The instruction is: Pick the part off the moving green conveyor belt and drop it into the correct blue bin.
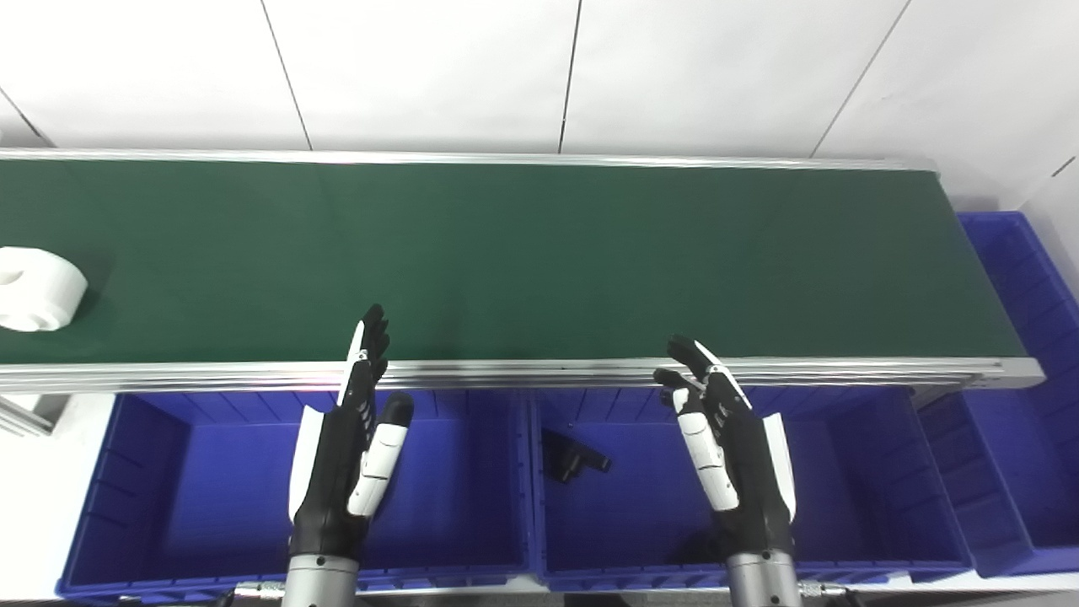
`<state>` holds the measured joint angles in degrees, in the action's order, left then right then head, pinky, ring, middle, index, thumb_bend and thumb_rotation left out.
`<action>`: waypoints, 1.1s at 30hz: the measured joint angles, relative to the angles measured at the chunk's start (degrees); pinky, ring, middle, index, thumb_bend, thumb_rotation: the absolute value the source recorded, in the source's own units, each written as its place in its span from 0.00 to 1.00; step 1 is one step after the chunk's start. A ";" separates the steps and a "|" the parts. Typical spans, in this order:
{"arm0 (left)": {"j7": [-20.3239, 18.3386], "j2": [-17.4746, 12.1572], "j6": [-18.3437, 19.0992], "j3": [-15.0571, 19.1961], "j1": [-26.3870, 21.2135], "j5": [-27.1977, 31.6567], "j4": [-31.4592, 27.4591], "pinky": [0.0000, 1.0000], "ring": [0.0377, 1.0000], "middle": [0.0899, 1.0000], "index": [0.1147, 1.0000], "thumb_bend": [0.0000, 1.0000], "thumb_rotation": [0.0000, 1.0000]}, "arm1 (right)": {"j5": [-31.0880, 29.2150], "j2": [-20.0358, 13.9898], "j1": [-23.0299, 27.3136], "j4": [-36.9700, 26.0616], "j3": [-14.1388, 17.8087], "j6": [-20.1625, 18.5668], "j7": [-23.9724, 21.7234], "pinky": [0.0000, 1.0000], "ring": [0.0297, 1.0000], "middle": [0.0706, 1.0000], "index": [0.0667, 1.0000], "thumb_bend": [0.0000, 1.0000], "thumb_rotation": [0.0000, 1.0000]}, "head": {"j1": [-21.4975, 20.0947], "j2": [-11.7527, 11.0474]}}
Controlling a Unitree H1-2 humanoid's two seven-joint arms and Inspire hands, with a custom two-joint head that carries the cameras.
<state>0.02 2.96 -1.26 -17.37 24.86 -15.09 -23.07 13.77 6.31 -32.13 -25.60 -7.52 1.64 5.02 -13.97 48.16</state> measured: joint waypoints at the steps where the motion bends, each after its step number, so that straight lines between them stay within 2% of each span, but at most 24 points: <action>1: -0.12 0.00 0.04 0.00 0.00 0.01 0.00 0.97 0.99 1.00 1.00 0.57 1.00 | -0.02 0.00 0.00 0.00 0.00 -0.01 0.00 0.74 0.77 0.84 0.83 0.62 0.87 | 0.09 0.00; 18: -0.82 -0.05 0.26 -0.04 -0.05 0.06 0.17 0.92 0.96 1.00 1.00 0.56 1.00 | 0.32 0.04 0.00 -0.01 -0.09 -1.76 0.00 0.73 0.76 0.84 0.82 0.58 0.83 | -0.09 0.00; 33: -0.84 -0.25 0.25 -0.04 -0.12 -0.05 0.63 0.92 0.97 1.00 1.00 0.56 1.00 | 0.16 0.04 0.09 0.00 -0.29 -2.22 -0.01 0.72 0.75 0.84 0.82 0.59 0.80 | -0.18 0.00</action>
<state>-0.82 2.71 -1.01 -17.41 24.74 -15.14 -22.44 13.93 6.35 -32.04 -25.60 -7.81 -0.58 5.01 -14.15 48.16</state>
